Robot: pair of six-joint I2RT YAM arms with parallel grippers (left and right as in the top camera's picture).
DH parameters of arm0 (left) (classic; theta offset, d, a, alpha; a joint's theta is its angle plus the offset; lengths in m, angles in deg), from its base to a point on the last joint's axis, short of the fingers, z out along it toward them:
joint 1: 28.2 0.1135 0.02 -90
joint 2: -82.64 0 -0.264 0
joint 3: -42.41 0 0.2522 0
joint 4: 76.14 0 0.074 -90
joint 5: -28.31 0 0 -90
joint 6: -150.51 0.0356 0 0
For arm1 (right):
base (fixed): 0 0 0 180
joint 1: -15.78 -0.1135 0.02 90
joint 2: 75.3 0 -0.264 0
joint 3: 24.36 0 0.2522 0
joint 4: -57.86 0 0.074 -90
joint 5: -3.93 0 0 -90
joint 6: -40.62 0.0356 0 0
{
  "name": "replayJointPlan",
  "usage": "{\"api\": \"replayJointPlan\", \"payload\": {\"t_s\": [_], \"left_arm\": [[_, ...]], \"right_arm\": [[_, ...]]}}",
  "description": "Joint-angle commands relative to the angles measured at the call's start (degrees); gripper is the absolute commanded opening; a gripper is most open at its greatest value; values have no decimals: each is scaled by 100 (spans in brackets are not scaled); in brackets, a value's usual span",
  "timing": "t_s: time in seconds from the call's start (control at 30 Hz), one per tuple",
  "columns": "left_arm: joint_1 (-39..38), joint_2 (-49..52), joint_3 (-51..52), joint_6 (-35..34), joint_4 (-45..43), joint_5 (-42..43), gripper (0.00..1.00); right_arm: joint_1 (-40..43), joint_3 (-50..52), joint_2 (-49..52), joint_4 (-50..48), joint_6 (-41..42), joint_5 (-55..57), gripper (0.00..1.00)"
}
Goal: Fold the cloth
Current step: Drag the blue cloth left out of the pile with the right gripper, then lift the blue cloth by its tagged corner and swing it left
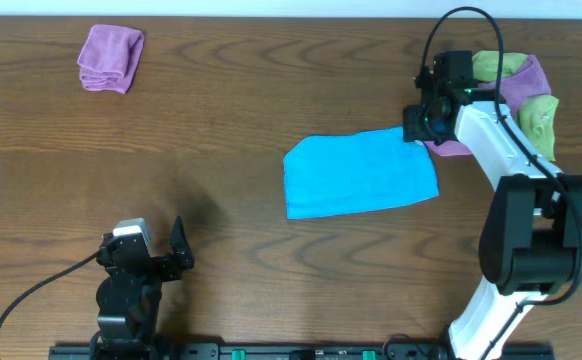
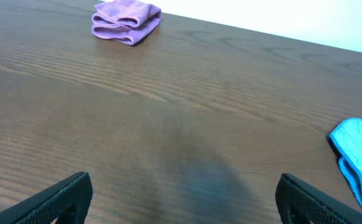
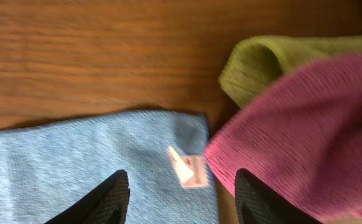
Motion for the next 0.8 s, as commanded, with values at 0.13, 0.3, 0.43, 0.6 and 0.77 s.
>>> {"api": "replayJointPlan", "payload": {"t_s": [0.13,0.3,0.43,0.6,0.77], "left_arm": [[35,-33,116,-2,33,-101,95],[35,-33,116,-2,33,-101,95],[35,-33,116,-2,33,-101,95],[35,-33,116,-2,33,-101,95],[35,-33,116,-2,31,-101,95]], "right_arm": [[-70,4,284,-59,-197,-157,49],[-50,7,400,-22,-219,-157,47],[-48,7,426,-74,-240,-153,39],[-44,7,566,-70,-238,-136,19],[-33,7,656,-17,-236,-114,1]]}}
